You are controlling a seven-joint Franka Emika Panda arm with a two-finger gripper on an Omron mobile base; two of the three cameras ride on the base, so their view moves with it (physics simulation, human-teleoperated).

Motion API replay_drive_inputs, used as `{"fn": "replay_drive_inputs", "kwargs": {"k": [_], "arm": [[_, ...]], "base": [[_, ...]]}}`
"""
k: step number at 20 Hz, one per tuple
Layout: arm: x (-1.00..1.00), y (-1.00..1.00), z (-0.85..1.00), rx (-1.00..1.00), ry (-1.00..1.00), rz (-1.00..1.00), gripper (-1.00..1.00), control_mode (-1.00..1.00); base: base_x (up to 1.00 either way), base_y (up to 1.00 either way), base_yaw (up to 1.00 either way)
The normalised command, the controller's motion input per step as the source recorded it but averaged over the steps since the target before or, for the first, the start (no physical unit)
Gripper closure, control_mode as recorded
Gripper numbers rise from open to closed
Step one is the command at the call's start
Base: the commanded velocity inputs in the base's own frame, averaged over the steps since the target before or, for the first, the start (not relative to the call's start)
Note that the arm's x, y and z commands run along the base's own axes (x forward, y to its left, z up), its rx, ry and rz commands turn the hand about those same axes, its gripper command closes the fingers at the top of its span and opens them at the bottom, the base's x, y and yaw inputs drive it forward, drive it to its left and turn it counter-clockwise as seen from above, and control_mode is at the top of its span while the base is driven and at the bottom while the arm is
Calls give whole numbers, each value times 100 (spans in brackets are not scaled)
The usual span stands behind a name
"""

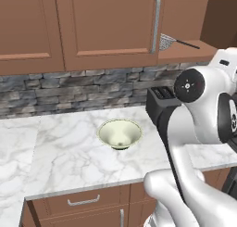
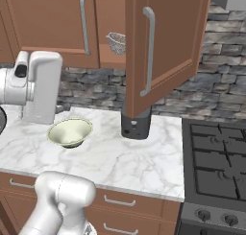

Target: Open the cabinet and setup a tea strainer by placing it in the bowl upright.

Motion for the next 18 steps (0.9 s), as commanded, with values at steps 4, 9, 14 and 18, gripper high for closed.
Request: {"fn": "replay_drive_inputs", "kwargs": {"k": [4, 9, 14, 18], "arm": [[38, -47, -1, -16, 33, 7, -100, -100], [9, -90, 0, -1, 29, 6, -100, -100], [1, -82, 0, 0, 25, 0, -100, -100], [3, -68, 0, 0, 25, 0, -100, -100]], "base": [[0, 0, 0], [0, 0, 0], [0, 0, 0], [0, 0, 0]]}}
